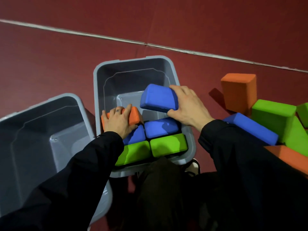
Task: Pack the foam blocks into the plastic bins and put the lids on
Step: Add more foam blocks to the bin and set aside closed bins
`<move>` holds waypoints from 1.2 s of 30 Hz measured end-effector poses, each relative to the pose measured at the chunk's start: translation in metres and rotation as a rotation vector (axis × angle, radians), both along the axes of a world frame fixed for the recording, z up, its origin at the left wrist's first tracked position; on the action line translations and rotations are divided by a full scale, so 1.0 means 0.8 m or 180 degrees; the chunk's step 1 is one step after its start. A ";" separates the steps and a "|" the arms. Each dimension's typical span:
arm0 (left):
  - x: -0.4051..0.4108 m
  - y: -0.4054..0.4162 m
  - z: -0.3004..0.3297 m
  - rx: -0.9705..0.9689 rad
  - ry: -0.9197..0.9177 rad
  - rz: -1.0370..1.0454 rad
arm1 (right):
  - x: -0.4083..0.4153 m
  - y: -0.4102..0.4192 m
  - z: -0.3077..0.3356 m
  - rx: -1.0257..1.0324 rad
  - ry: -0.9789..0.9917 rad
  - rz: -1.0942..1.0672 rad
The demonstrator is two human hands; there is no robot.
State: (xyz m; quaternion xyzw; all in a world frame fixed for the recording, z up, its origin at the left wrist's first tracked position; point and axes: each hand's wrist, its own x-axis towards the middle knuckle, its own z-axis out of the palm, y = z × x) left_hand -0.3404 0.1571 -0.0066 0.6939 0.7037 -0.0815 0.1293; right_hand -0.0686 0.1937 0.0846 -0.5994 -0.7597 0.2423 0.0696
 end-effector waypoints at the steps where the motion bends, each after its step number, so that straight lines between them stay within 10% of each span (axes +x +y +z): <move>1: -0.001 0.000 -0.003 -0.0028 0.0038 -0.0069 | -0.003 0.002 -0.004 0.0015 -0.0085 0.0089; 12: 0.003 0.012 -0.043 -0.0575 -0.0086 -0.0084 | -0.029 0.045 -0.079 0.0152 -0.1237 0.1133; 36: -0.021 0.022 -0.060 0.0194 0.0106 -0.0735 | -0.050 0.039 -0.141 -0.0346 -0.1308 0.1261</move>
